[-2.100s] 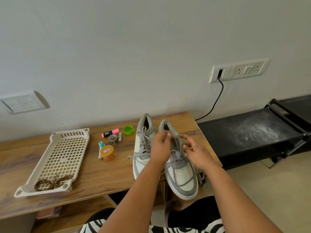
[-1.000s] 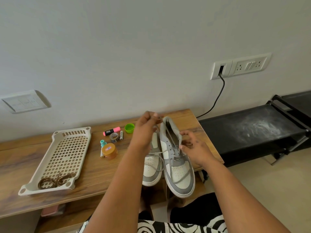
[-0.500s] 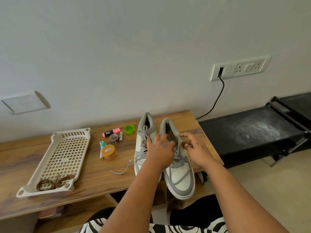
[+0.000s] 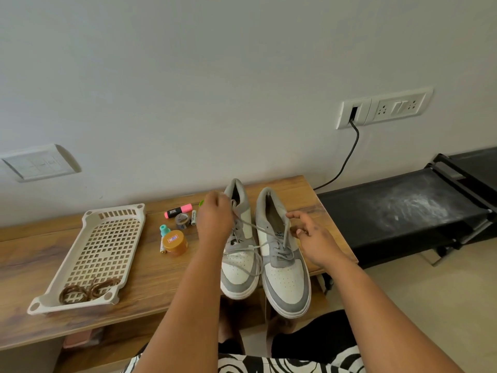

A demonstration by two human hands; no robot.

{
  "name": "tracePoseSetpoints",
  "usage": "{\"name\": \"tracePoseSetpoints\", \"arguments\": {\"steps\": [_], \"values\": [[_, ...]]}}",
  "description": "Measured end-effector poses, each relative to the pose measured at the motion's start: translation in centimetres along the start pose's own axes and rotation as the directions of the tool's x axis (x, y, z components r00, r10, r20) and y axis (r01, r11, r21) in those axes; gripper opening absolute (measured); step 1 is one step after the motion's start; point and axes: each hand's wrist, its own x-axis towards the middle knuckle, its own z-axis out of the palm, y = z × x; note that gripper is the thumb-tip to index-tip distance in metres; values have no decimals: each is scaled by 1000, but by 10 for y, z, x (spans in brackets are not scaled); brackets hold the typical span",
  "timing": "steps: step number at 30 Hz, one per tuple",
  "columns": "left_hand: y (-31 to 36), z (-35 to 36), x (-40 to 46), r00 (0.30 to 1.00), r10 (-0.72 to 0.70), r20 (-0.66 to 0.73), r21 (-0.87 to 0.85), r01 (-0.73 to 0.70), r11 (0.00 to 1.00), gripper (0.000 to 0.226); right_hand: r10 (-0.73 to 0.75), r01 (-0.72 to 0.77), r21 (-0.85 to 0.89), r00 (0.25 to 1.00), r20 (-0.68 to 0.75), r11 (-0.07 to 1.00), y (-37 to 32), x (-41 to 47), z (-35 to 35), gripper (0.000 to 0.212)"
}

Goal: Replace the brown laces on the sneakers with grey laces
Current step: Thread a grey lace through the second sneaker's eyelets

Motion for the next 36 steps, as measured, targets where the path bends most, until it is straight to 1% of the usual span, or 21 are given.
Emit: {"name": "tracePoseSetpoints", "arguments": {"steps": [1,2,3,4,5,7,8,11,12,13,16,19,22,24,25,26,27,29,32,34,36], "values": [[-5,1,-2,993,119,23,353,-120,928,17,-1,1,-2,1000,1,1000,0,0,0,46],[-9,4,-5,972,213,98,559,-231,796,24,-1,1,-3,1000,3,1000,-1,0,0,46],[-10,9,-9,940,276,198,635,-338,694,36,-2,2,-2,1000,4,1000,-1,0,0,46],[-12,15,-12,898,314,307,644,-439,626,43,0,0,2,1000,4,1000,-1,0,1,45],[-13,21,-16,847,336,413,633,-532,562,43,0,0,6,1000,2,1000,-2,-1,1,45],[-21,35,-21,760,328,561,608,-648,459,30,-4,4,9,1000,-4,1000,-1,-1,1,44],[-24,40,-24,740,306,598,607,-669,429,25,-7,7,5,1000,-6,1000,-2,-2,1,45],[-31,49,-25,727,254,638,623,-681,384,23,-17,17,-22,1000,-8,1000,-3,-3,1,46],[-31,50,-24,724,256,641,618,-684,387,22,-19,19,-22,1000,-8,1000,-3,-3,1,46],[-32,51,-22,725,262,637,599,-679,424,21,-22,21,-22,1000,-9,1000,-3,-4,1,46],[-32,53,-17,746,283,603,487,-625,610,14,-27,26,-25,1000,-10,999,-3,-4,1,45],[-25,50,-15,807,310,502,419,-541,729,11,-20,20,-11,1000,-13,1000,-1,-2,2,45],[-24,45,-11,888,225,400,318,-365,875,14,-19,19,-24,1000,-7,1000,-1,-2,2,47],[-24,39,-7,926,102,365,133,-160,978,18,-23,23,-28,1000,5,999,-1,-3,2,47],[-24,37,-6,929,40,369,68,-70,995,18,-24,25,-28,1000,9,999,-1,-3,2,48],[-24,34,-5,925,11,379,61,-37,997,18,-24,25,-26,1000,12,999,-1,-4,2,48],[-23,33,-6,924,24,382,102,-68,992,18,-22,22,-25,1000,13,999,-1,-4,2,49],[-26,32,-7,911,109,398,228,-213,950,20,-13,13,-32,1000,10,999,-2,-5,2,50],[-28,36,-14,845,147,515,350,-363,863,34,-10,10,-39,1000,11,999,-4,-7,2,51],[-29,40,-17,840,156,520,389,-395,832,33,-29,30,-42,1000,10,999,-5,-9,1,53],[-28,41,-15,874,184,450,387,-377,842,24,-65,66,-57,998,21,996,-8,-11,1,56]]}}
